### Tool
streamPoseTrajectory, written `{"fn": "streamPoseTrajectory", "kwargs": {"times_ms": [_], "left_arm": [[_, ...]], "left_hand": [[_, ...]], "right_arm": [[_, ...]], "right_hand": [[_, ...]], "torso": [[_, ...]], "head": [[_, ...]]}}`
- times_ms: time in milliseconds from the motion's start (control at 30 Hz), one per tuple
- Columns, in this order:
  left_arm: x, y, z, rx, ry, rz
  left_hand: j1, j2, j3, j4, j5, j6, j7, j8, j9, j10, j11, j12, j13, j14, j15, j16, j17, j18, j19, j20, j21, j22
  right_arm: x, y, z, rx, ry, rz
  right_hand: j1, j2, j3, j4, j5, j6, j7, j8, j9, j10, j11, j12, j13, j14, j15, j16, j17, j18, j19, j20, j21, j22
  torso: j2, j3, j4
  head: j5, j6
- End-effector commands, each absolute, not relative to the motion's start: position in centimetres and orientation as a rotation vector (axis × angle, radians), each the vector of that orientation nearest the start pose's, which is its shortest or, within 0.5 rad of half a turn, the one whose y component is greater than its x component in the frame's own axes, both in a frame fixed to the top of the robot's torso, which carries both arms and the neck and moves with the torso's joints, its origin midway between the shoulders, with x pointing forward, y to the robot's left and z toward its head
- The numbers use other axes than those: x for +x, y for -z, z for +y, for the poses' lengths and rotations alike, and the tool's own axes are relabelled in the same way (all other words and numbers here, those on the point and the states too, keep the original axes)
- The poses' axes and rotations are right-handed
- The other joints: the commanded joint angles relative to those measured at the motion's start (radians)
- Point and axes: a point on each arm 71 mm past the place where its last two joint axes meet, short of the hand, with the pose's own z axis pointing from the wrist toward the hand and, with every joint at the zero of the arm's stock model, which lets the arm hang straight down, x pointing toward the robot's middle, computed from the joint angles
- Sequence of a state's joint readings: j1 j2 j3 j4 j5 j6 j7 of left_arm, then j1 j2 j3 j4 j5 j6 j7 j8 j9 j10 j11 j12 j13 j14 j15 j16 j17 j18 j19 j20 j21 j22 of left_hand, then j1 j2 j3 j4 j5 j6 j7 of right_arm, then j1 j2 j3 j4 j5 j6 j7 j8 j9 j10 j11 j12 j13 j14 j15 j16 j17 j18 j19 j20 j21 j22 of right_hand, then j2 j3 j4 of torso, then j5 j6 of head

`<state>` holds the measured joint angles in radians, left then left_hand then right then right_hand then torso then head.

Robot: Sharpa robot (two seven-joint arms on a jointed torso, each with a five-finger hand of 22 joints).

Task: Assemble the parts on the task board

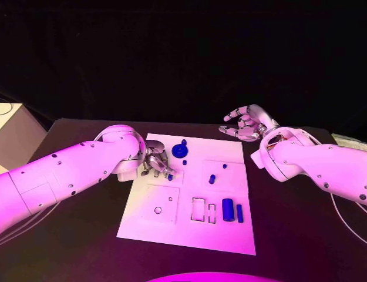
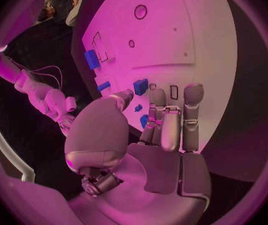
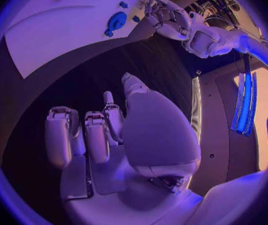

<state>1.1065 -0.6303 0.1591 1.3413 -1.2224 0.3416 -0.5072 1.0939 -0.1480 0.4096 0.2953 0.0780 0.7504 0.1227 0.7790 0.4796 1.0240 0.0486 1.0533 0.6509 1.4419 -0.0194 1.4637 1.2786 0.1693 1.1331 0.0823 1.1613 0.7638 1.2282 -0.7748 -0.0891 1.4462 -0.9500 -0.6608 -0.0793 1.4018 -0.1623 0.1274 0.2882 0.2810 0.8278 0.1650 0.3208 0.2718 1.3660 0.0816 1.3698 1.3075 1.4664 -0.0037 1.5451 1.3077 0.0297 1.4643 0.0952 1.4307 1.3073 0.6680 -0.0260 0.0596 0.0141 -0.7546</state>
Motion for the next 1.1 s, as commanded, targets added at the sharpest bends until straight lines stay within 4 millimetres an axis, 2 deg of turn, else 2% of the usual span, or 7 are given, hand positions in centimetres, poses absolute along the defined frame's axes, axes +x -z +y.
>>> {"fn": "streamPoseTrajectory", "kwargs": {"times_ms": [33, 367, 667, 933, 1100], "left_arm": [[50.50, 22.28, 15.53, 0.018, 0.445, 2.400], [50.43, 22.24, 15.50, 0.019, 0.448, 2.399], [50.34, 22.22, 15.47, 0.021, 0.457, 2.405], [50.28, 22.22, 15.48, 0.005, 0.475, 2.411], [50.26, 22.23, 15.50, -0.004, 0.485, 2.415]], "left_hand": [[-0.011, 0.000, -0.005, -0.001, -0.006, -0.004, -0.002, 0.005, 0.002, -0.010, 0.000, 0.007, 0.000, 0.003, 0.006, 0.004, 0.000, -0.016, 0.000, 0.006, 0.003, -0.001], [-0.014, 0.001, -0.010, -0.002, -0.003, -0.001, -0.003, 0.009, 0.006, -0.015, -0.001, 0.005, -0.004, 0.000, 0.006, 0.003, -0.004, -0.015, -0.004, 0.005, 0.001, -0.006], [-0.008, 0.000, -0.015, -0.004, 0.002, 0.001, -0.005, 0.015, 0.013, -0.018, -0.002, 0.007, -0.003, -0.001, 0.005, 0.003, -0.004, -0.015, -0.007, 0.005, 0.000, -0.008], [0.059, 0.022, -0.012, -0.009, 0.016, -0.004, -0.011, 0.032, 0.039, -0.024, -0.008, 0.013, 0.000, -0.003, 0.000, 0.004, -0.002, -0.015, -0.010, 0.002, 0.004, -0.004], [0.080, 0.024, -0.011, -0.010, 0.014, -0.005, -0.012, 0.034, 0.045, -0.023, -0.009, 0.015, 0.002, -0.002, 0.000, 0.004, -0.001, -0.015, -0.011, 0.001, 0.005, -0.003]], "right_arm": [[50.67, 18.34, -20.79, 0.454, -0.770, 1.505], [50.73, 18.45, -20.65, 0.457, -0.767, 1.514], [50.79, 18.61, -20.49, 0.458, -0.764, 1.523], [50.80, 18.66, -20.40, 0.444, -0.759, 1.524], [50.77, 18.66, -20.21, 0.410, -0.751, 1.520]], "right_hand": [[-0.014, 0.001, 0.001, 0.003, 0.002, -0.006, 0.000, -0.004, -0.002, -0.008, -0.001, -0.002, 0.052, 0.090, 0.006, -0.005, 0.210, 0.006, 0.049, 0.006, -0.006, 0.151], [-0.017, 0.002, 0.000, 0.003, 0.003, -0.006, 0.000, -0.004, -0.002, -0.008, -0.001, -0.002, 0.052, 0.089, 0.006, -0.006, 0.209, 0.006, 0.049, 0.006, -0.007, 0.150], [-0.019, 0.002, 0.000, 0.004, 0.003, -0.005, 0.000, -0.004, -0.002, -0.007, -0.001, -0.001, 0.053, 0.090, 0.006, -0.005, 0.209, 0.006, 0.049, 0.006, -0.006, 0.151], [-0.025, 0.005, 0.000, 0.003, 0.007, -0.004, 0.000, -0.003, -0.001, -0.006, -0.001, 0.000, 0.053, 0.089, 0.007, -0.006, 0.209, 0.006, 0.049, 0.007, -0.007, 0.151], [-0.028, 0.005, 0.000, 0.003, 0.013, -0.004, 0.000, -0.002, -0.002, -0.007, -0.001, 0.000, 0.053, 0.089, 0.007, -0.006, 0.209, 0.006, 0.050, 0.007, -0.006, 0.151]], "torso": [[0.002, -0.0028, 0.0018], [0.003, -0.0042, 0.0031], [0.004, -0.0041, 0.0029], [0.006, -0.0041, 0.0038], [0.007, -0.0043, 0.0055]], "head": [[0.000, -0.001], [0.000, -0.009], [-0.001, -0.010], [-0.003, -0.011], [-0.003, -0.013]]}}
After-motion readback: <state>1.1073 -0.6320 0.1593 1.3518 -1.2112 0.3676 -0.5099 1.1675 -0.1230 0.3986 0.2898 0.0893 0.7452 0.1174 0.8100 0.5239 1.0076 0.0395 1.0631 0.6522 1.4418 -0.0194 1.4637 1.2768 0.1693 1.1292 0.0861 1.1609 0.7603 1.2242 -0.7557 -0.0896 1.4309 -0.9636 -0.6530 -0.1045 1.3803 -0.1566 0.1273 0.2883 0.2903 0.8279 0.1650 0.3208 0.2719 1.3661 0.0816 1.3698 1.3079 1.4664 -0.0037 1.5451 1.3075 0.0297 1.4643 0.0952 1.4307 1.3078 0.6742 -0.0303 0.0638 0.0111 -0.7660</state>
